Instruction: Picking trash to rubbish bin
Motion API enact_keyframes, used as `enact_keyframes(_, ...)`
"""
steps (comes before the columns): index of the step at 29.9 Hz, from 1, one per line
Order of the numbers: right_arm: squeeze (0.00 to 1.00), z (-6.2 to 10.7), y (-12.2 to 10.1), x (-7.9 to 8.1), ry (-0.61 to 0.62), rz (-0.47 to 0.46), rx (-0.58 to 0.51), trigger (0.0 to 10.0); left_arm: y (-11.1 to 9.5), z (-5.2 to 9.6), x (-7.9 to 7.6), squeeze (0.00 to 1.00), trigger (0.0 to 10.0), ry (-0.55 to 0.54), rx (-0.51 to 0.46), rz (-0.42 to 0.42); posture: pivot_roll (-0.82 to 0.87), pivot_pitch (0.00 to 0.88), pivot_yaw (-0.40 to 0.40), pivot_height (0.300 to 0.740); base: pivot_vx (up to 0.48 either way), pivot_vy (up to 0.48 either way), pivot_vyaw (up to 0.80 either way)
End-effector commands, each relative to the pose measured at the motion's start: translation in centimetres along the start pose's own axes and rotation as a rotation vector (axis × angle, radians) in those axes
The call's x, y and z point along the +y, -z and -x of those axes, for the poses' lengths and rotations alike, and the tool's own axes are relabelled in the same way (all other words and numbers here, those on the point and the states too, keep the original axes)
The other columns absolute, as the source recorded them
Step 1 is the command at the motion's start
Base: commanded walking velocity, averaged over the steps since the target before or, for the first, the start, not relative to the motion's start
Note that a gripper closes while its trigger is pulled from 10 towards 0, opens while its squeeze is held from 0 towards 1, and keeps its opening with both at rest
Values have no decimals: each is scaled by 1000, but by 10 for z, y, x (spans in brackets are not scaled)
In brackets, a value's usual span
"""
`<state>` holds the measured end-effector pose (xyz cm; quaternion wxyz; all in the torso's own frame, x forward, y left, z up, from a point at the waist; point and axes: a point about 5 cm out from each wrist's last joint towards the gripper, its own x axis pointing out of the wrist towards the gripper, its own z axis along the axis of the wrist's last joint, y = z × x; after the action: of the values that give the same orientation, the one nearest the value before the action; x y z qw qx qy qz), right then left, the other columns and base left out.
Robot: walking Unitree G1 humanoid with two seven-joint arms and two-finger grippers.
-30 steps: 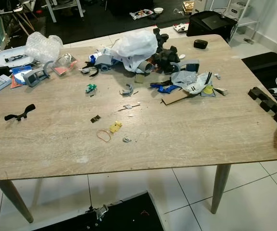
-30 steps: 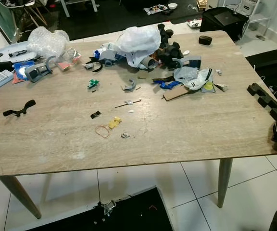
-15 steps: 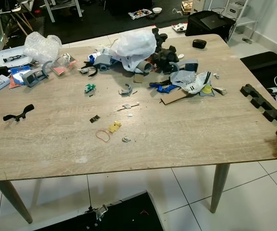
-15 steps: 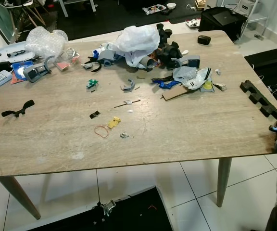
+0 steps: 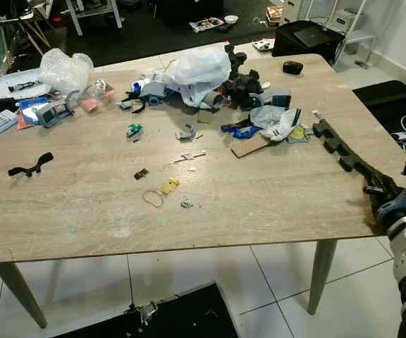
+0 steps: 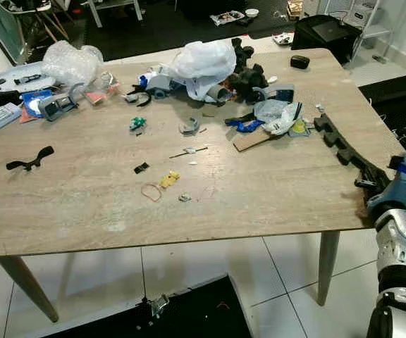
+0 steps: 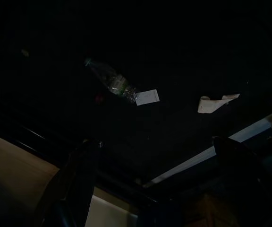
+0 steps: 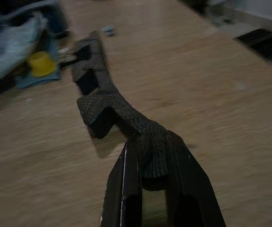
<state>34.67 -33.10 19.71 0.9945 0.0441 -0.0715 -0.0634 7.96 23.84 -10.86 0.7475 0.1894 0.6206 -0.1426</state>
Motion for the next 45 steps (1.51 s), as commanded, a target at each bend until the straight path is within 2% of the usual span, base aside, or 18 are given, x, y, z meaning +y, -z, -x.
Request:
enact_keyframes(1,0,7,25,5,-38,-20,102,0,13,0,-5,0,10000,12,45,25,-136,250,123,740,0,0,0)
enact_keyframes(7,0,11,22,29,-233,-21,72,0,8,0,-4,0,10000,7,39,38,-147,212,117,740,0,0,0)
enact_keyframes(13,0,9,9,28,-196,-100,-29,0,4,-1,-4,0,10000,7,32,46,-150,202,113,740,0,0,0)
enact_keyframes(15,0,11,-10,47,-324,-316,-164,0,2,-1,-6,0,10000,9,28,50,-146,195,108,740,0,0,0)
enact_keyframes(18,0,19,-16,67,-479,-397,-205,0,1,-2,-7,0,10000,10,25,55,-140,191,101,740,0,0,0)
enact_keyframes(27,0,19,17,119,-625,-301,-37,0,1,-2,-8,0,10000,10,29,76,-128,179,91,740,0,0,0)
enact_keyframes(30,0,20,18,124,-639,-331,-39,0,1,-2,-9,0,10000,10,30,79,-122,174,89,740,0,0,0)
enact_keyframes(32,0,24,15,133,-679,-427,-49,0,2,-2,-9,0,10000,10,30,83,-120,167,85,740,0,0,0)
enact_keyframes(33,0,31,16,142,-757,-497,-54,1529,2,-2,-9,0,10000,11,28,88,-121,163,84,740,0,0,0)
enact_keyframes(34,0,37,16,149,-812,-543,-58,1529,2,-2,-8,0,10000,11,27,92,-121,163,84,740,0,0,0)
enact_keyframes(35,0,47,21,159,-903,-576,-31,3686,1,-2,-9,0,10000,12,26,95,-121,154,82,740,0,0,0)
enact_keyframes(36,0,56,27,169,-977,-597,-10,4706,1,-2,-8,0,10000,13,24,98,-122,151,82,740,0,0,0)
enact_keyframes(37,0,56,27,169,-977,-597,-10,4706,1,-2,-8,0,10000,13,24,98,-122,151,82,740,0,0,0)
enact_keyframes(38,0,65,31,179,-1037,-634,11,6314,1,-2,-8,0,10000,14,23,100,-122,151,82,740,0,0,0)
enact_keyframes(39,0,65,31,179,-1037,-634,11,6314,1,-2,-8,0,10000,14,23,100,-122,151,82,740,0,0,0)
enact_keyframes(40,0,73,35,188,-1083,-676,29,10000,0,-2,-8,0,10000,15,22,102,-122,147,80,740,0,0,0)
enact_keyframes(42,0,73,35,188,-1083,-676,29,10000,0,-2,-8,0,10000,15,22,102,-122,147,80,740,0,0,0)
enact_keyframes(45,0,89,47,209,-1119,-757,80,10000,-3,-2,-8,0,10000,11,11,114,-124,140,76,740,0,0,0)
